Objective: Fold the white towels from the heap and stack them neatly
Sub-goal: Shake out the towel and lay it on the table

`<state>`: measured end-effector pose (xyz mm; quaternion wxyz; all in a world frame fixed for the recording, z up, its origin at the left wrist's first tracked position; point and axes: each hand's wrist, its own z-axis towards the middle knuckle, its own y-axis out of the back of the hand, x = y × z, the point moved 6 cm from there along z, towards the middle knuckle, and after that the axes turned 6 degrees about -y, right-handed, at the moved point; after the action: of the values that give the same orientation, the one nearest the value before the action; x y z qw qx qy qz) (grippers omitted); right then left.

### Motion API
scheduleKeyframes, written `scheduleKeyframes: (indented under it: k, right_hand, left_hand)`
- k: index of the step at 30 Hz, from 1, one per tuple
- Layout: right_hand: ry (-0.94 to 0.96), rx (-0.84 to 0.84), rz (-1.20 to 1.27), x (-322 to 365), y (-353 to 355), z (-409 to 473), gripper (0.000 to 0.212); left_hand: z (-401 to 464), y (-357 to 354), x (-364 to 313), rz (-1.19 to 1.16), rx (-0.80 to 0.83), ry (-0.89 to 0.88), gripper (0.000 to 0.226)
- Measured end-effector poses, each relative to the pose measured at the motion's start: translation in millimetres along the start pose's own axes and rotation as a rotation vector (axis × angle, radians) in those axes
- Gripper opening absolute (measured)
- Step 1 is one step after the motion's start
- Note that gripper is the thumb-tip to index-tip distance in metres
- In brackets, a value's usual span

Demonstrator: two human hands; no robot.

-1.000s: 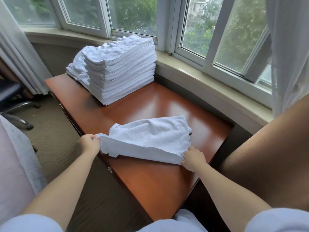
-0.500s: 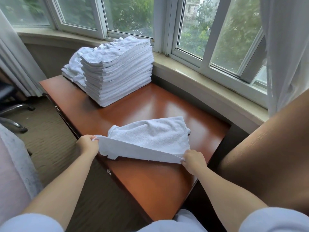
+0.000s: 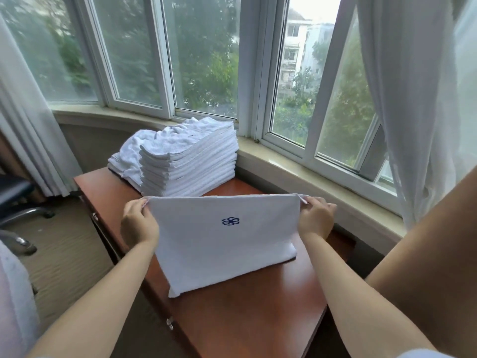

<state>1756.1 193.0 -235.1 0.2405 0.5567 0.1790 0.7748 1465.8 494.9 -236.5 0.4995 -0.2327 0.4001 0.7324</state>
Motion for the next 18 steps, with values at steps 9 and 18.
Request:
scheduleKeyframes:
  k: [9,18]
  right_hand:
    - [0.13,-0.245,0.134,87,39,67,0.028]
    - [-0.282,-0.068,0.31,46,-18,110,0.033]
  left_hand:
    - [77,0,-86,-0.242,-0.31,-0.109,0.023]
    - [92,-84,-55,-0.145,0.0,0.142,0.022]
